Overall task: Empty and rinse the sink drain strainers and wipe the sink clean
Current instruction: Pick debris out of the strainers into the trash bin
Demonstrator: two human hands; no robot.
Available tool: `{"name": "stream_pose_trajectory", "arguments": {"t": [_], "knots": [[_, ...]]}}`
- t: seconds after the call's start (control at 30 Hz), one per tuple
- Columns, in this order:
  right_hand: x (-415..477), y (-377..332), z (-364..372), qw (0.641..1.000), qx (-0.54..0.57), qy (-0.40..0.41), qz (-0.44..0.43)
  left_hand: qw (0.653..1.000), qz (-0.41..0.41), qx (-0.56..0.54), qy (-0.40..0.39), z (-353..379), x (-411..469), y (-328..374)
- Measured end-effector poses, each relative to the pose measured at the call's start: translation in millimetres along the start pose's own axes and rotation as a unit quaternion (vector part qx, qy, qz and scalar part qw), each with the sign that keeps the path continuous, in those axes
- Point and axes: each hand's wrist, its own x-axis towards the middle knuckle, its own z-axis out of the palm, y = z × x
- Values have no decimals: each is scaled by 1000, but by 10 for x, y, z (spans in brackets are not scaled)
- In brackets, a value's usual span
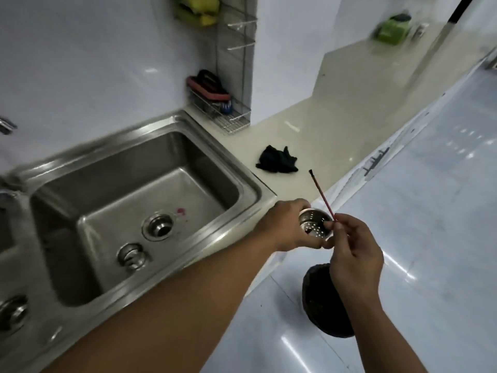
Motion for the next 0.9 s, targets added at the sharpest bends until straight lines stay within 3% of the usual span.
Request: {"name": "stream_pose_trajectory", "arguments": {"t": [0.27, 0.47, 0.63, 0.9], "knots": [[-407, -1034, 1405, 990, 13, -109, -86, 993, -25, 30, 111, -1812, -679, -609], [-755, -1381, 2412, 976, -4, -208, -64, 980, -81, 64, 169, -2676, -1190, -1208], [-881, -1549, 2971, 963, -22, -253, -85, 965, -124, 83, 217, -2993, -1361, -1601], [-743, -1137, 3382, 950, -66, -302, -42, 959, -194, 64, 198, -2863, -1463, -2188]]}}
